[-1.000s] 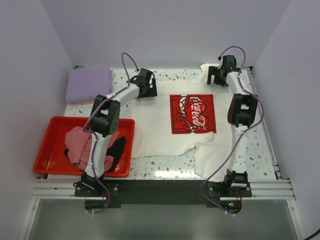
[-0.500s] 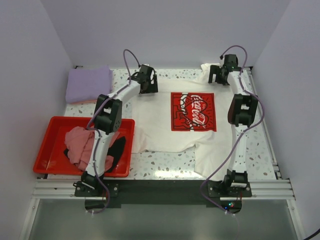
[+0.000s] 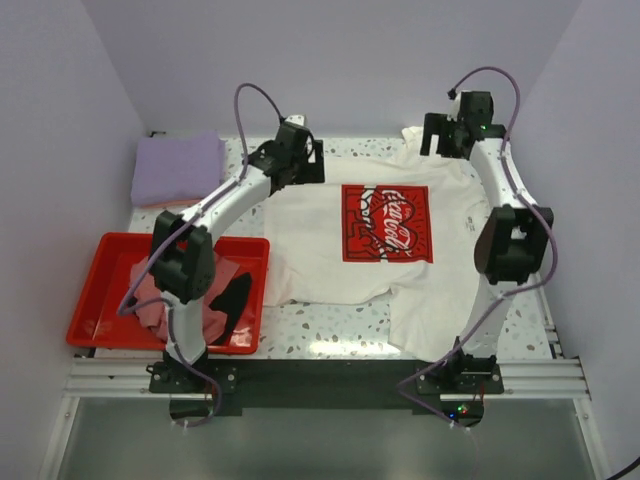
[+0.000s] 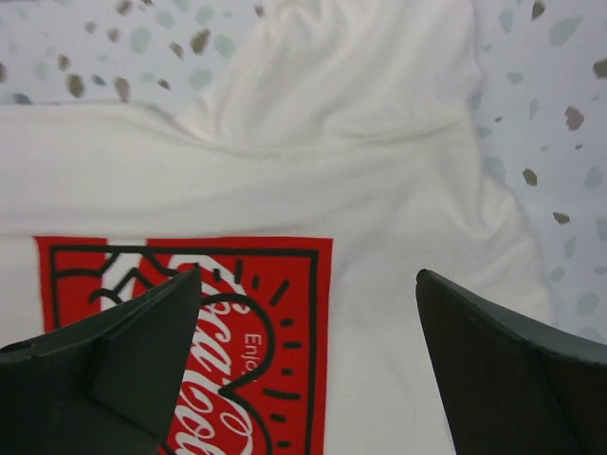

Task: Fold and stack the t-shirts
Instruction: Flatten the tshirt out

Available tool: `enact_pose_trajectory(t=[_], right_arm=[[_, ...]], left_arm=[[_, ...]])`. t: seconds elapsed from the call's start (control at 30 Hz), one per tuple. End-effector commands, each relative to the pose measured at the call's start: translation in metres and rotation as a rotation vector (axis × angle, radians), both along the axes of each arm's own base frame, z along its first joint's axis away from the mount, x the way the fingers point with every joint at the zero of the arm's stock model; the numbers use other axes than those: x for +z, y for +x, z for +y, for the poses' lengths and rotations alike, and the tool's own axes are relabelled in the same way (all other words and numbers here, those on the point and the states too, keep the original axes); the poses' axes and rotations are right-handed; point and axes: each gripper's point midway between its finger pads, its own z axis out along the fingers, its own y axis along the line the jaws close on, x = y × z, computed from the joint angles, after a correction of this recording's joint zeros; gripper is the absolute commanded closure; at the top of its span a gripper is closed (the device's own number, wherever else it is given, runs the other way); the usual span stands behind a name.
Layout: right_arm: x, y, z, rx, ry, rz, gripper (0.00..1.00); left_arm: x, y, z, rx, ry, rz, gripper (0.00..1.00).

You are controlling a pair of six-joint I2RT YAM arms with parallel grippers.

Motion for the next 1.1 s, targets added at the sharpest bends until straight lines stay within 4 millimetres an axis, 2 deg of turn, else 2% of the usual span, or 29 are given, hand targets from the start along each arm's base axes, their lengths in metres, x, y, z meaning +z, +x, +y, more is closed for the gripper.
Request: enact_pose_trajectory(t=[0.0,0.03,0.07,0.1,0.13,0.17,0.2,0.23,0.27,0.3,0.37,0.4,0.47,0.5,0.6,0.67,0.83,1.07], right_arm=[[0.052,-0.055,0.047,0.028,0.024,-0.062,0.01],[0.072,-0.072,0.058,0.043,0.064,-0.102,0.01],[0.068,-0.089,0.072,0.031,0.122,-0.083,0.01],[0.033,-0.117,0.081,0.033,0.151,0.006,0.01],[0.029,-0.128,0.091,0.022,0.194,0.011,0.01],[0.022,-0.159,0.106,0.059,0.213,0.033,0.01],[0.016,-0.172,0.114,0.074,0.221,0.047,0.01],[0.015,-0.184,0.121,0.073,0.242,0.046,0.01],[0.021,-0.198,0.132,0.107,0.262,0.031,0.01],[0.001,-0.218,0.133,0.106,0.266,0.078,0.01],[-0.012,-0.235,0.138,0.104,0.288,0.1,0.01],[-0.028,-0.249,0.135,0.1,0.287,0.13,0.01],[-0.044,-0.255,0.129,0.07,0.264,0.145,0.01],[-0.06,-0.26,0.122,0.053,0.232,0.18,0.01],[-0.081,-0.264,0.106,-0.008,0.146,0.248,0.01],[-0.086,-0.259,0.095,-0.049,0.098,0.244,0.01],[-0.106,-0.264,0.061,-0.16,-0.015,0.31,0.01],[-0.123,-0.269,0.03,-0.261,0.058,0.344,0.01]], left_arm=[[0.027,-0.045,-0.001,0.03,-0.037,-0.043,0.0],[0.043,-0.058,0.001,0.031,-0.068,-0.067,0.0],[0.041,-0.069,0.002,0.029,-0.079,-0.061,0.0],[0.021,-0.088,0.003,0.03,-0.082,-0.024,0.0],[0.033,-0.1,0.005,0.03,-0.11,-0.045,0.0],[0.031,-0.108,0.006,0.031,-0.122,-0.045,0.0],[0.015,-0.125,0.007,0.024,-0.114,-0.009,0.0],[0.024,-0.134,0.008,0.021,-0.132,-0.025,0.0],[0.021,-0.142,0.007,0.016,-0.134,-0.019,0.0],[0.007,-0.157,0.006,0.01,-0.129,0.013,0.0],[0.009,-0.172,0.005,-0.001,-0.148,0.009,0.0],[-0.001,-0.183,0.005,-0.001,-0.145,0.031,0.0],[0.001,-0.191,0.005,-0.008,-0.167,0.022,0.0],[-0.004,-0.197,0.005,-0.01,-0.167,0.034,0.0],[-0.012,-0.209,0.004,-0.018,-0.172,0.053,0.0],[-0.018,-0.215,0.006,-0.021,-0.161,0.068,0.0],[-0.028,-0.224,0.01,-0.005,-0.149,0.099,0.0],[-0.03,-0.229,0.012,0.0,-0.14,0.113,0.0]])
